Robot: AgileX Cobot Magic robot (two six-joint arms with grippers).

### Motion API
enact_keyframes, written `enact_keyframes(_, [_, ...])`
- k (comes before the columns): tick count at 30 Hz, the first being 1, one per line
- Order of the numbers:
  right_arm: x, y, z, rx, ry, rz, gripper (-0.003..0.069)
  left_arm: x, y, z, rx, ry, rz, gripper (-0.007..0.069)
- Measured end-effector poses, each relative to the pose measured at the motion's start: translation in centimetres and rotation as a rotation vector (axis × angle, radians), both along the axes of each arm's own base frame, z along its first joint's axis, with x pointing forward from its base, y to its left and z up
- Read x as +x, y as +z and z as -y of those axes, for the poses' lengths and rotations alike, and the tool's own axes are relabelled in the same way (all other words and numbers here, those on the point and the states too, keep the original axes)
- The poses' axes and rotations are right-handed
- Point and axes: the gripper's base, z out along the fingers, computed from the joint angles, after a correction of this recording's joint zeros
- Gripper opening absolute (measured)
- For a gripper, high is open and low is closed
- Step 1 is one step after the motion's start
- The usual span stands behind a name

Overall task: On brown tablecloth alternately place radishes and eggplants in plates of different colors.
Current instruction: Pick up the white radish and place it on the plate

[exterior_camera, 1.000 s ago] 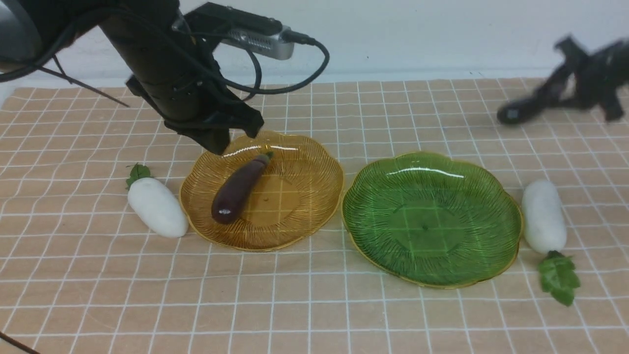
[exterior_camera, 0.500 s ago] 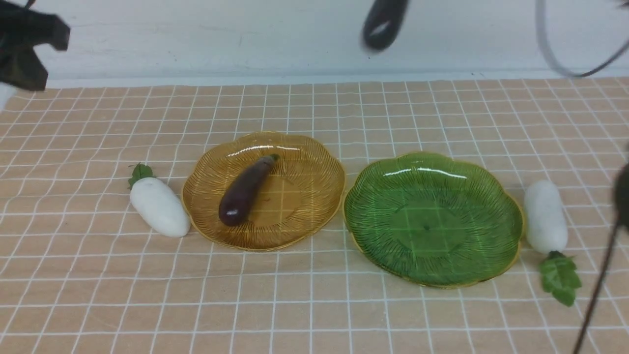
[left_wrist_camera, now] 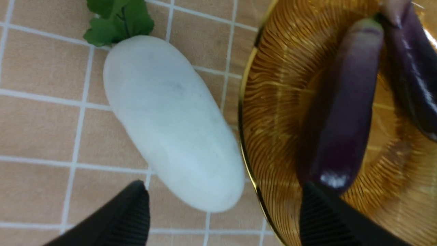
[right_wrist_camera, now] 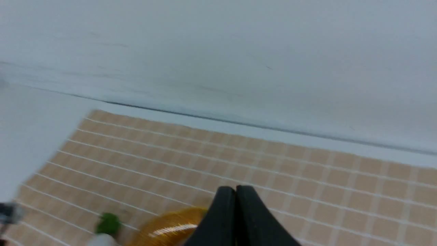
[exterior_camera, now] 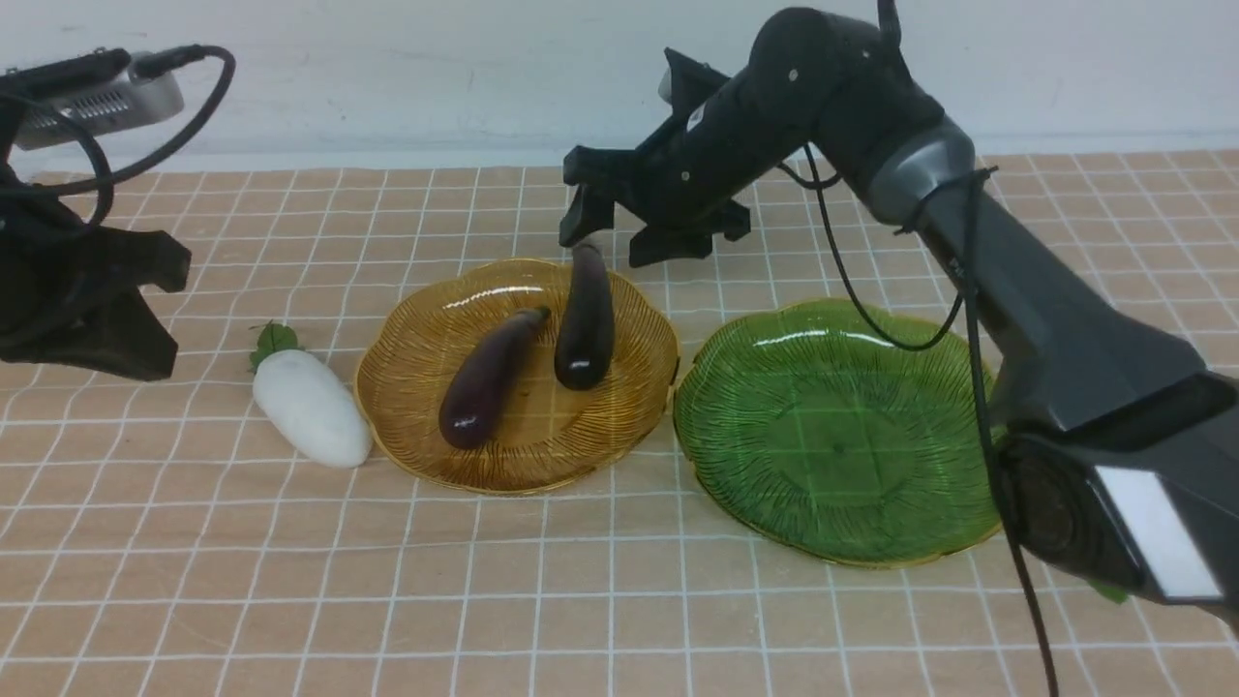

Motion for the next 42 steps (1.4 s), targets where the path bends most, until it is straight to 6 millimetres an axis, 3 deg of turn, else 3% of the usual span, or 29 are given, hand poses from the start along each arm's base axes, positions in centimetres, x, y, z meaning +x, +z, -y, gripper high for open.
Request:
enact_keyframes(7, [-1.9,-5.4,1.3,-0.182,-0.073,-0.225,-0.0013,1.5,-3.1,-0.2,-0.027,0.040,-0.031,0.0556])
enact_keyframes(13, [-5.8,-8.1,3.0,-0.297,-0.100,-0.328,-0.0013,2.7,-5.5,-0.7,-0.009,0.087,-0.027,0.0556])
enact_keyframes(18, [-9.1,-7.3,4.7,-0.348,-0.146,-0.295,-0.0013,3.4,-6.8,-0.8,-0.019,0.136,-0.024,0.0556])
enact_keyframes(25, [-12.8,-4.4,6.2,-0.342,-0.185,-0.187,-0.0014,4.2,-8.2,-0.5,-0.035,0.146,-0.047,0.0550])
enact_keyframes(29, [-14.0,-3.4,6.7,-0.340,-0.199,-0.147,-0.0014,4.3,-8.3,-0.5,-0.044,0.151,-0.051,0.0496])
enact_keyframes(33, [-15.2,-2.5,7.3,-0.346,-0.218,-0.107,-0.0014,4.3,-8.3,-0.9,-0.034,0.149,-0.060,0.0389])
enact_keyframes(38, [-15.7,-2.1,7.6,-0.349,-0.226,-0.091,-0.0014,3.7,-7.2,-3.0,0.016,0.117,-0.089,0.0372])
enact_keyframes(42, [-15.8,-2.1,7.5,-0.336,-0.226,-0.093,-0.0014,3.0,-4.0,-4.5,0.037,0.100,-0.063,0.0372])
